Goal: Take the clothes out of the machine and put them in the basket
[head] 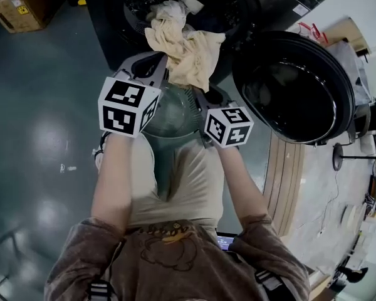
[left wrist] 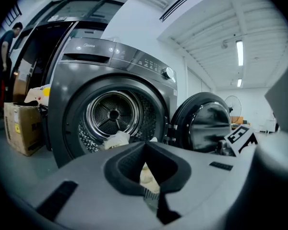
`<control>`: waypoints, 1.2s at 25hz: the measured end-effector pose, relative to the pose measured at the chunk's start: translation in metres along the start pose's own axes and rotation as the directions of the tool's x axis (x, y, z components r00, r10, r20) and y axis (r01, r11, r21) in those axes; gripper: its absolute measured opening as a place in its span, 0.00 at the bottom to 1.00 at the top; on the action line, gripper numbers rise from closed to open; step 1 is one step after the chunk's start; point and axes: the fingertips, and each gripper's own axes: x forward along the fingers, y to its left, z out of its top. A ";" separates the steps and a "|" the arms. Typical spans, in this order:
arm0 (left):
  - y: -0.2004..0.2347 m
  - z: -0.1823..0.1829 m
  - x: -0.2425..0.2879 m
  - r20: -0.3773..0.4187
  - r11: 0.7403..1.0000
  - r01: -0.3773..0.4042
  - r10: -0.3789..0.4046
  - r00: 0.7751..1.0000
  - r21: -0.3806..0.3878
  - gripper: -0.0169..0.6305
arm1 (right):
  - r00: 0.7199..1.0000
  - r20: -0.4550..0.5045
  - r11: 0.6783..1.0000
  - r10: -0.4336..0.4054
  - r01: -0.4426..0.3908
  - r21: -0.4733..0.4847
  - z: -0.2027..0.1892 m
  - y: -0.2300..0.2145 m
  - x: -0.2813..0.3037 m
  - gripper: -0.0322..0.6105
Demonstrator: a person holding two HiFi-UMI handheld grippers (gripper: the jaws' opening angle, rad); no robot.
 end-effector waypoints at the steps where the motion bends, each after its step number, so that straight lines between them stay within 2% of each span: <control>1: 0.000 0.000 0.000 0.002 1.000 0.001 -0.001 1.000 -0.006 0.04 | 1.000 -0.002 1.000 0.014 -0.014 0.007 -0.004 0.007 -0.006 0.10; 4: -0.002 0.000 0.001 0.006 1.000 0.003 -0.003 1.000 -0.010 0.04 | 0.998 -0.024 0.998 0.060 -0.060 0.009 -0.017 0.028 -0.021 0.10; 8: -0.006 0.001 0.002 0.008 1.000 0.013 -0.013 1.000 -0.010 0.04 | 0.995 -0.068 0.997 0.078 -0.080 -0.019 -0.031 0.043 -0.032 0.10; 14: -0.006 0.000 0.003 0.007 1.000 0.016 -0.016 1.000 -0.008 0.04 | 0.990 -0.075 0.993 0.115 -0.117 -0.021 -0.039 0.057 -0.035 0.13; 16: -0.006 0.000 0.003 0.007 1.000 0.016 -0.016 1.000 -0.008 0.04 | 0.992 -0.073 0.994 0.103 -0.105 -0.027 -0.038 0.054 -0.032 0.20; 18: -0.007 0.000 0.003 0.007 1.000 0.018 -0.018 1.000 -0.006 0.04 | 0.993 -0.071 0.995 0.092 -0.094 -0.024 -0.035 0.049 -0.028 0.36; 20: -0.007 0.000 0.003 0.007 1.000 0.018 -0.018 1.000 -0.004 0.04 | 0.995 -0.061 0.997 0.079 -0.080 -0.013 -0.032 0.043 -0.024 0.43; 24: -0.005 0.000 0.002 0.010 1.000 0.016 -0.016 1.000 -0.009 0.04 | 0.998 -0.034 0.999 0.047 -0.046 0.028 -0.024 0.025 -0.012 0.50; 30: -0.003 0.003 -0.002 0.021 1.000 0.017 -0.017 1.000 -0.014 0.04 | 0.999 -0.021 0.999 0.040 -0.040 0.031 -0.011 0.011 0.024 0.50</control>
